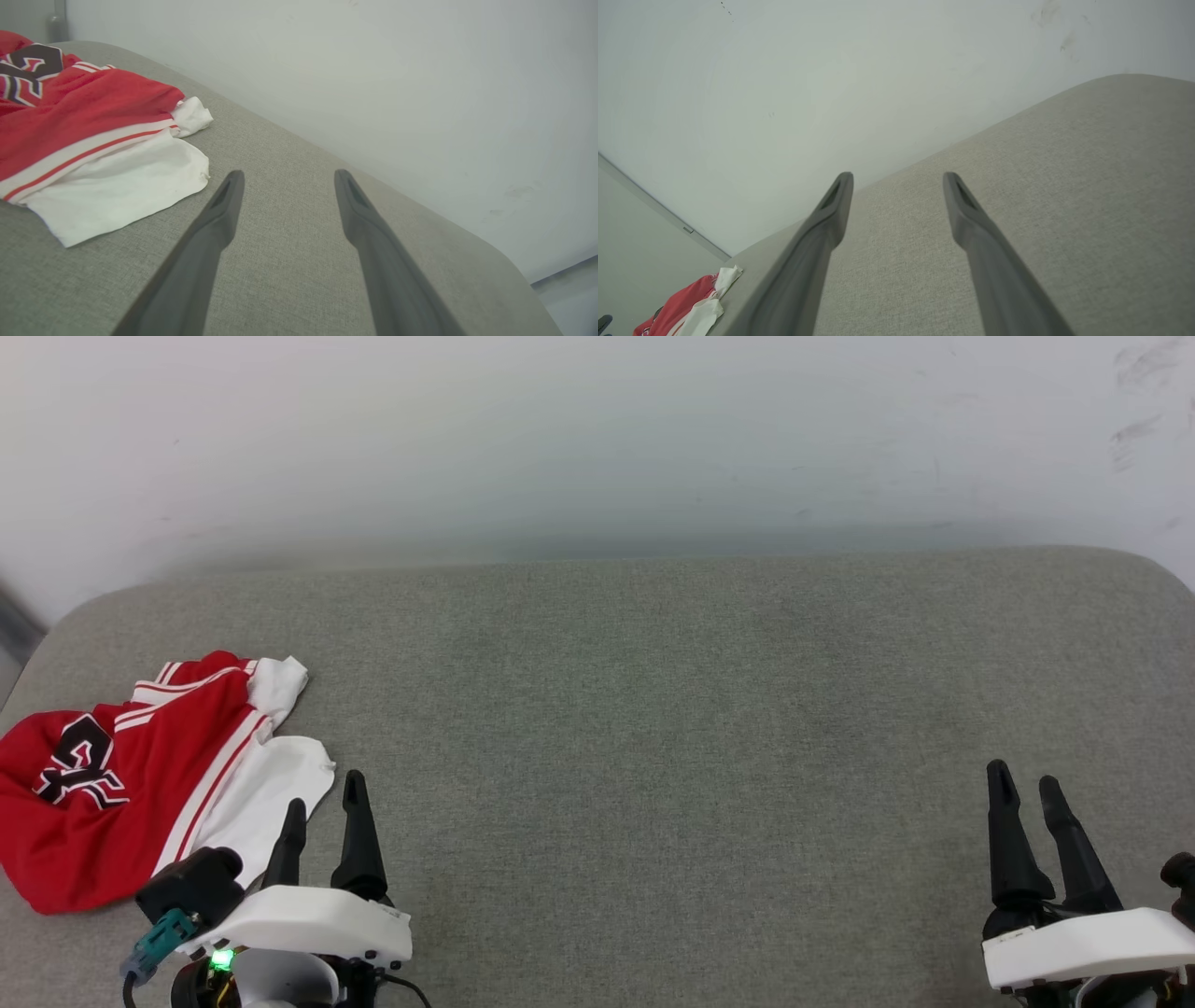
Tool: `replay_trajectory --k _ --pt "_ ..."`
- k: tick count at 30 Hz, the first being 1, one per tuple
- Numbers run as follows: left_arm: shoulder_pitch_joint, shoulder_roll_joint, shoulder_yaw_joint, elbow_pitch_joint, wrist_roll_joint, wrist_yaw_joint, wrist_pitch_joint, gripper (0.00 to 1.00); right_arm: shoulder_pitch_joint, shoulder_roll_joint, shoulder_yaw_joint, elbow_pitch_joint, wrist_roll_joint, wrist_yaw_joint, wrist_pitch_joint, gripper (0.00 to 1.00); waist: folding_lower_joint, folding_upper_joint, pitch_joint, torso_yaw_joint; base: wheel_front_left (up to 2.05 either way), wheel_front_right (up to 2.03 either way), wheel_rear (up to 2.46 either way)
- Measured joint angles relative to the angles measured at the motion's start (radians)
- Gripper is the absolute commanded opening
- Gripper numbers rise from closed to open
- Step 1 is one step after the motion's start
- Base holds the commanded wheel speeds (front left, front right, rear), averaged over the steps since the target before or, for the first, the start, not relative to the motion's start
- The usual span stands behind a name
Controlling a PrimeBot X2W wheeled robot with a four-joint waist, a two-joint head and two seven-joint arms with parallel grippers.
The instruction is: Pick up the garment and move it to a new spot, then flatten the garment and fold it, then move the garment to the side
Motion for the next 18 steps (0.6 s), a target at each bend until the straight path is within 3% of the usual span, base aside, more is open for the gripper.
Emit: replay_trajectory --k 18 --pt "0.02 0.015 -0.049 -0.047 0.174 -0.021 -0.048 1.0 0.034 0.0 0.013 -0.043 -0.202 0.0 -0.046 1.0 0.0 0.0 0.0 0.005 0.0 0.0 0.0"
